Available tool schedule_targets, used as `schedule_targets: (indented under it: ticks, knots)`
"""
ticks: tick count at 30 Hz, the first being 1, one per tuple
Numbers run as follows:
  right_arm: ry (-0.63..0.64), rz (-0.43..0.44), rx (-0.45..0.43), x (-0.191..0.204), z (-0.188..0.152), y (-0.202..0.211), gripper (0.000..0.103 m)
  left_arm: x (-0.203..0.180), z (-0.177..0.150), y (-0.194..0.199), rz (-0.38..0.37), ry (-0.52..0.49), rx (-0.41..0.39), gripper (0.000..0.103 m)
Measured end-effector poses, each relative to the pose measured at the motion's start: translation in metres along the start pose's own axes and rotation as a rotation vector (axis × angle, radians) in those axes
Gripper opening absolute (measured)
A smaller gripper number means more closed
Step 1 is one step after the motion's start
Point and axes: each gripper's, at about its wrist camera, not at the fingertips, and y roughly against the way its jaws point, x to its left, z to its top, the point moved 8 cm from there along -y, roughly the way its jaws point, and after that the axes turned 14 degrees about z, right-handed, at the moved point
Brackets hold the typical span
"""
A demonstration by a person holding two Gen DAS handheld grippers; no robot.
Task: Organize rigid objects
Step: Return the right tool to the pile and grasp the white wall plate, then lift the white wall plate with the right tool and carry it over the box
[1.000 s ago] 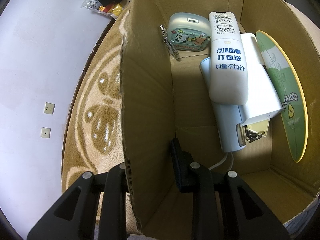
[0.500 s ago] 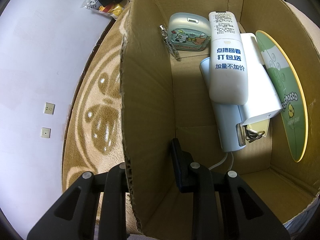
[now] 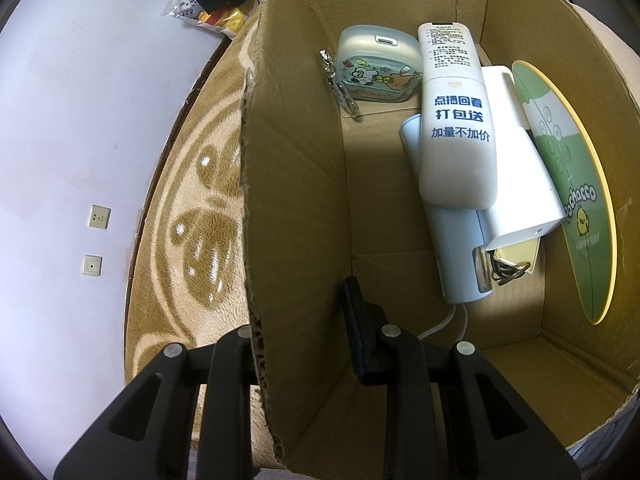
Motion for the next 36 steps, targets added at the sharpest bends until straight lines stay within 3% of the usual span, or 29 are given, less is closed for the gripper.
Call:
schedule_targets:
  ticks: [4, 9, 17, 22, 36]
  knots:
    - [-0.053, 0.023, 0.024, -0.005, -0.005, -0.006, 0.074, 0.001, 0.000, 0.000, 0.001, -0.001, 0.000, 0.025]
    - [-0.048, -0.010, 0.031, -0.009, -0.006, -0.005, 0.068, 0.001, -0.001, -0.001, 0.002, -0.001, 0.000, 0.026]
    - [-0.084, -0.032, 0.033, -0.020, -0.007, -0.003, 0.067, 0.002, -0.001, 0.000, 0.005, -0.001, 0.000, 0.027]
    - [-0.126, -0.040, 0.069, -0.027, -0.017, -0.011, 0.053, 0.003, -0.002, 0.000, 0.007, -0.002, -0.001, 0.027]
    - [-0.040, -0.009, 0.037, 0.000, -0.011, -0.013, 0.051, 0.004, 0.000, -0.001, 0.007, 0.001, -0.002, 0.028]
